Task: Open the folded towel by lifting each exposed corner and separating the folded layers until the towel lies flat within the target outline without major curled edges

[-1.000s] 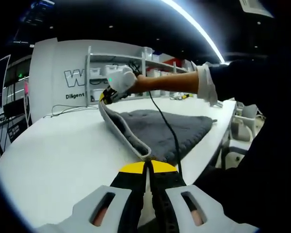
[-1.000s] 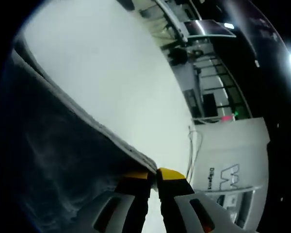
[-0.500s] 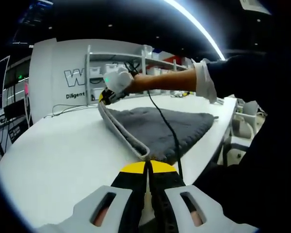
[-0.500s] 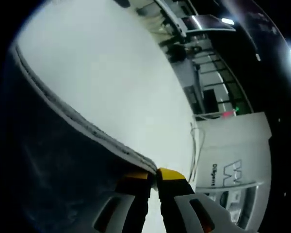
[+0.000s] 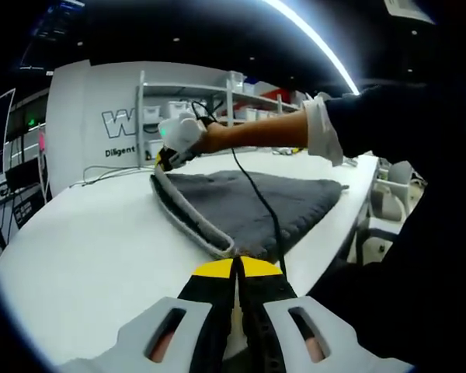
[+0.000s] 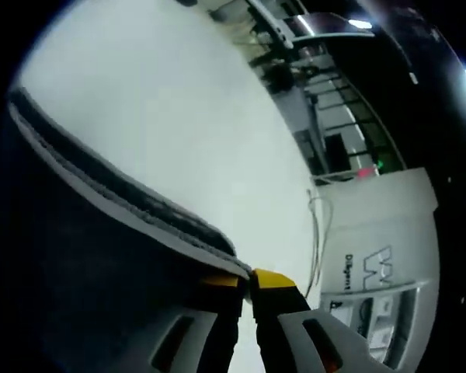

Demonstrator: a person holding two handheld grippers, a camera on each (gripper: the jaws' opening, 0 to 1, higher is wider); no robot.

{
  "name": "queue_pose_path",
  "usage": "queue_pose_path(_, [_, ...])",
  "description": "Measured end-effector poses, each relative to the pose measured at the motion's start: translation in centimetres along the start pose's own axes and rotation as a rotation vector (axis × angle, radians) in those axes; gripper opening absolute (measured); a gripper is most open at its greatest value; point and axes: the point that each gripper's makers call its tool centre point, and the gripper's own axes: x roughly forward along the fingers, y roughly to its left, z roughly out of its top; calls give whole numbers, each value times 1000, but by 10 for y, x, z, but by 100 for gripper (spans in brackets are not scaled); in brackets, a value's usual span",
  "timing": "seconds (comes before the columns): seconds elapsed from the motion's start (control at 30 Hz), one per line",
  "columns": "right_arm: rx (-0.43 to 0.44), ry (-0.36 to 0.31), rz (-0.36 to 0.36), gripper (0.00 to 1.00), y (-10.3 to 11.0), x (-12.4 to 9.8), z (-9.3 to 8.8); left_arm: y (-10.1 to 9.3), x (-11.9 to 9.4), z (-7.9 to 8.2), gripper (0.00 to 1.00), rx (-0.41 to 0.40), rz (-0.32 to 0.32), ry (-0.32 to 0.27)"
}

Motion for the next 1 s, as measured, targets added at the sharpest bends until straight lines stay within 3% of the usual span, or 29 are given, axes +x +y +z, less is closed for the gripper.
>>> queue_pose_path(0.7, [11, 36, 66, 4, 32, 19, 1, 2, -3, -1, 1, 19, -17, -3])
queue_pose_path(1.0, [48, 33, 59, 8, 32, 19, 1, 10, -8, 1, 1, 12, -3, -16])
